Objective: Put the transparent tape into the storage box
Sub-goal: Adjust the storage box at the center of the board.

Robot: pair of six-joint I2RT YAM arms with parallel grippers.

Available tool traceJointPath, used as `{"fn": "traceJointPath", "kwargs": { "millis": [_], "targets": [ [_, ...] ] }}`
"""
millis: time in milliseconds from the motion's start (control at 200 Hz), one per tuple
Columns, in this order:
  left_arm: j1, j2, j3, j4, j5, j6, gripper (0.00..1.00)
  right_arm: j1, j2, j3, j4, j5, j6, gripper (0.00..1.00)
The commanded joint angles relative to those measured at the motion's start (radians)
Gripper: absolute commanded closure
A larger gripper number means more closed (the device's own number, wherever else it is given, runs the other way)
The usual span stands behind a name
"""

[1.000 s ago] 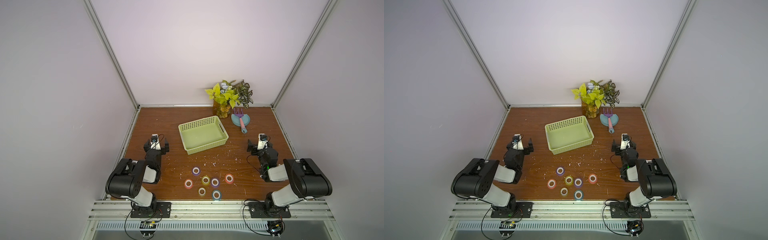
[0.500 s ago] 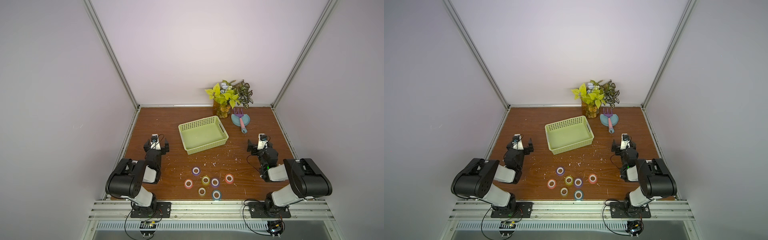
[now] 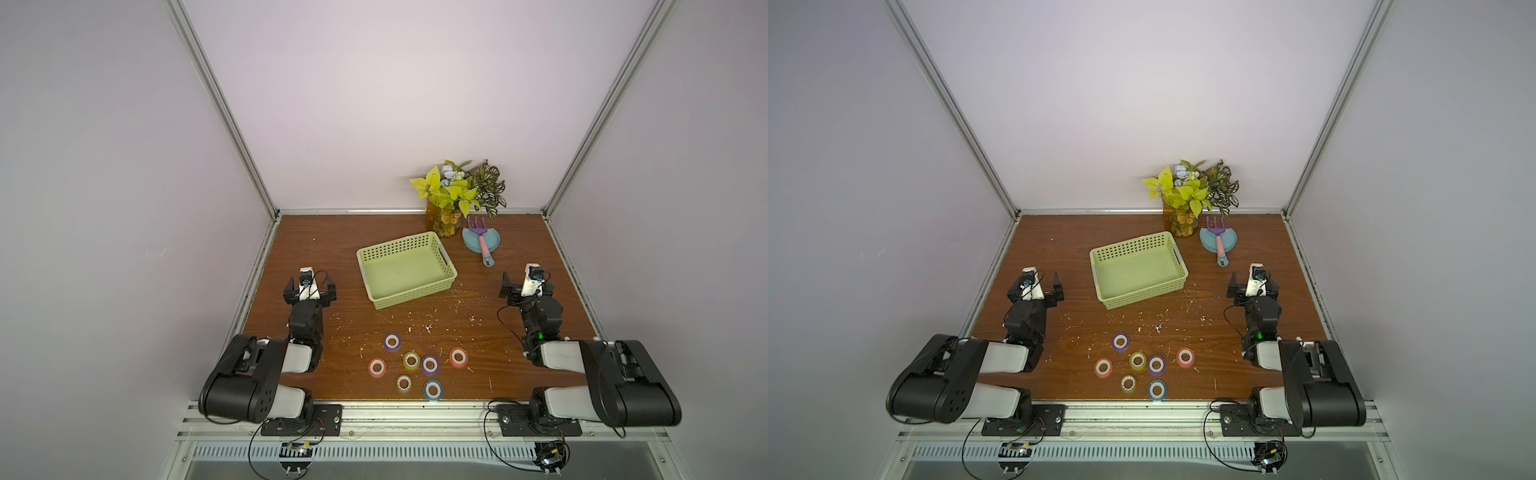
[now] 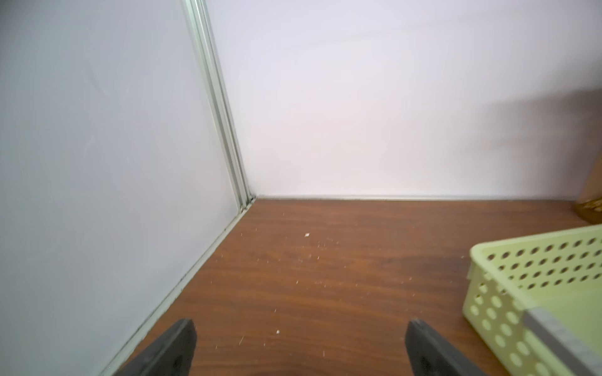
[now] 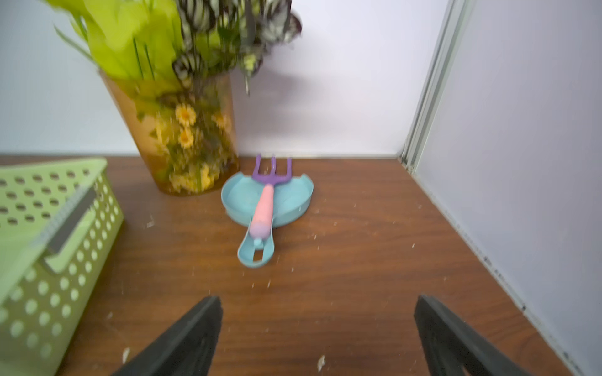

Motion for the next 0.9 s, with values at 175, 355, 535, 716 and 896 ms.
{"fn": "traceJointPath", "kwargs": {
  "millis": [175, 355, 535, 716, 896],
  "targets": [
    [-0.021, -0.415, -0.057, -0.180, -0.112, -0.137, 0.01, 0.002, -0.384, 0.089, -0.435, 0.018, 0.203, 0.01],
    [0.003, -0.672, 0.084, -0.670, -0.087, -0.329, 0.01, 0.003, -0.525, 0.153, -0.678, -0.110, 0.297, 0.00],
    [0.003, -0.693, 0.156, -0.818, 0.067, -0.376, 0.01, 0.003, -0.520, 0.245, -0.877, -0.225, 0.346, 0.00],
    [0.004, -0.610, 0.241, -0.930, 0.109, -0.466, 0.01, 0.009, -0.412, 0.341, -1.016, -0.377, 0.327, 0.01],
    [0.015, -0.520, 0.291, -0.969, 0.228, -0.511, 0.01, 0.066, -0.337, 0.413, -1.121, -0.437, 0.271, 0.00]
  ]
}}
